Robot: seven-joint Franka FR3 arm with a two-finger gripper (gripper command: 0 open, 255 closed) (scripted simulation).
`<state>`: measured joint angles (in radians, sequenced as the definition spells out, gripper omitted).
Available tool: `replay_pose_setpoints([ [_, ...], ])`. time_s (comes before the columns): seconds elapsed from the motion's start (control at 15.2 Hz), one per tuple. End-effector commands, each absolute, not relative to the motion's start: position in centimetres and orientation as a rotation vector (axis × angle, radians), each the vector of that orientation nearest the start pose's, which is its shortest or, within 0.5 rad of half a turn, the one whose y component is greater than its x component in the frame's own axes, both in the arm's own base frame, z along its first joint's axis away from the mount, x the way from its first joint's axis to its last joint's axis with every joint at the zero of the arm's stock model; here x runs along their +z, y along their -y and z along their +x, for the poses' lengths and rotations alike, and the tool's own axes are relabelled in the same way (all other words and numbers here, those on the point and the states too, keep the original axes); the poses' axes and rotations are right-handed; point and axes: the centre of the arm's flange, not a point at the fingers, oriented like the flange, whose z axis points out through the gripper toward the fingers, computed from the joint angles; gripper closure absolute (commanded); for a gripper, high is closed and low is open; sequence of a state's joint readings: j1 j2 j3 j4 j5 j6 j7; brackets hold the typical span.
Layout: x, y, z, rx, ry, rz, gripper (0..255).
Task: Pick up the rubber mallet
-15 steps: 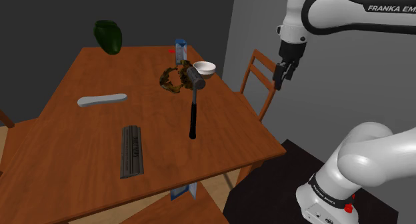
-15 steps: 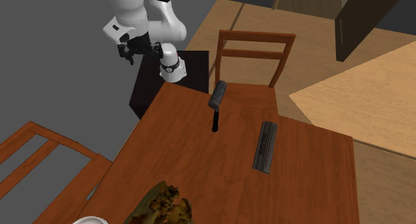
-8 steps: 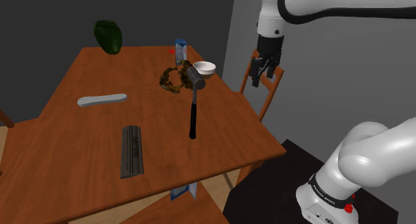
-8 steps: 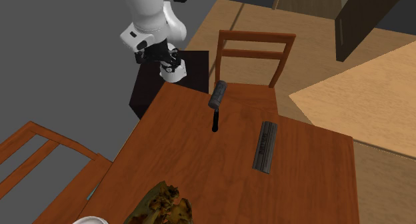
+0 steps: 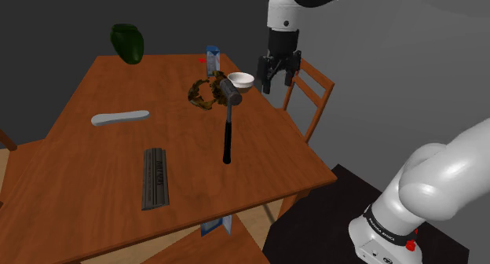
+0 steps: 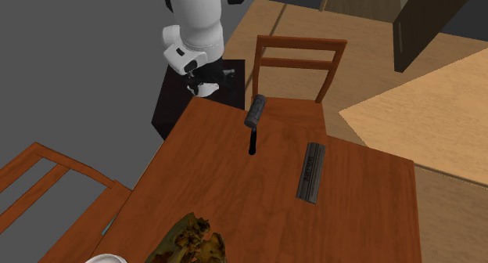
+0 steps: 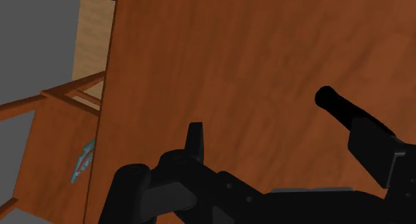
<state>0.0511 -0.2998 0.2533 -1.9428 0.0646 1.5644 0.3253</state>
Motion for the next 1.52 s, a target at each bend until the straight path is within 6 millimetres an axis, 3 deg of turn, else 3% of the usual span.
replay_pose_setpoints([
  [0.0,60.2,-17.6,44.5,0.130,-0.089,-3.158,0],
  [0.66,63.2,-26.0,53.1,0.137,-0.224,-3.083,0],
  [1.12,59.5,-26.0,53.1,0.137,-0.224,-3.083,0],
  [1.32,59.2,-26.0,53.1,0.137,-0.224,-3.083,0],
  [1.39,59.2,-26.0,53.1,0.137,-0.224,-3.083,255],
  [1.45,59.2,-26.0,53.1,0.137,-0.224,-3.083,255],
])
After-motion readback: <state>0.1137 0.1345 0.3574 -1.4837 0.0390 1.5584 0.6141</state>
